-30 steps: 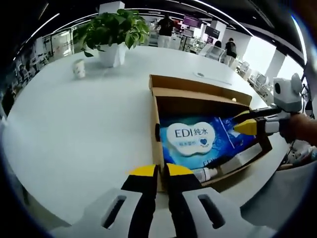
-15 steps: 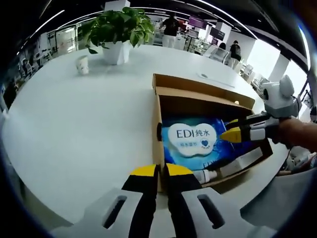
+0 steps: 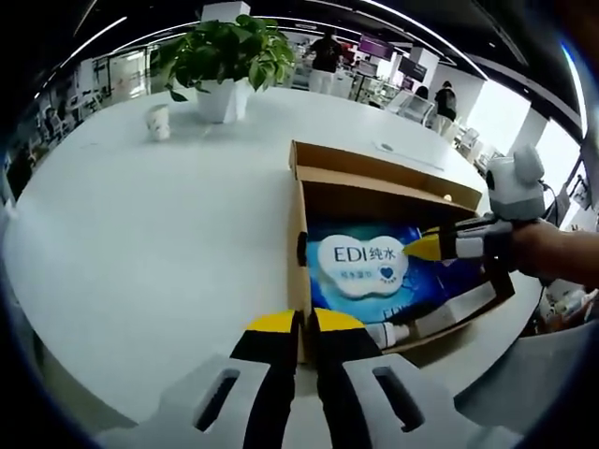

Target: Operate the shoe box by opening the lid, removing the specified soft item, and placing it in the target area until the item is outside and the box remains undamaged.

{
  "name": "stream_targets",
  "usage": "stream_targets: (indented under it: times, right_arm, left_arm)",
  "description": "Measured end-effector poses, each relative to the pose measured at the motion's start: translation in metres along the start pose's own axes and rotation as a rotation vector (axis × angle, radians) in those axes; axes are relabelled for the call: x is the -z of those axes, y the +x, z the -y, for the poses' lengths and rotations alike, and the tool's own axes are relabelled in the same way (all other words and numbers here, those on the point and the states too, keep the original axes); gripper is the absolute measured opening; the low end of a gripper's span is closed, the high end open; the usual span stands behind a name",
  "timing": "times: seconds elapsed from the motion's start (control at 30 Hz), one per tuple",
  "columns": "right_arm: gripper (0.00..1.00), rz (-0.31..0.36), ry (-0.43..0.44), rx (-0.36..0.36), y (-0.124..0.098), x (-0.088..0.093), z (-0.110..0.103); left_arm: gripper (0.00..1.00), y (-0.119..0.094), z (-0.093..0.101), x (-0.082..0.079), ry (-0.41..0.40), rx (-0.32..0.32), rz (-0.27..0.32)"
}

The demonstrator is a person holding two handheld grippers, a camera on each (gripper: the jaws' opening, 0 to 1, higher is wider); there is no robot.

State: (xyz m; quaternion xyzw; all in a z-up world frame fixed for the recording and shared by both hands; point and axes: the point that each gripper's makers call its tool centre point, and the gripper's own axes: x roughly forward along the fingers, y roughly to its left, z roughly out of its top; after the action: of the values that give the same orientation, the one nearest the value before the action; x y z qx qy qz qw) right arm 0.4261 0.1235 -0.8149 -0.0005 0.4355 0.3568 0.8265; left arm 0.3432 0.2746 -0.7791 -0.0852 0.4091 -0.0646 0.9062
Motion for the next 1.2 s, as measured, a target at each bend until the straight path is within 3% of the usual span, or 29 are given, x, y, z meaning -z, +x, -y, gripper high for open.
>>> stream_targets:
  times: [0.73,1.2]
  right_arm:
    - [0.00,0.093,0.080,-0.102,-0.032,-0.032,-0.035]
    - [0.00,0.129,0.038,-0.133,-0.045,-0.058,-0.059]
  left_arm:
    - [0.03,0.000,0.000,0.001,0.019,-0.037,-0.024]
    - [0.03,0.002,-0.001,0.000,0.000,-0.028,-0.022]
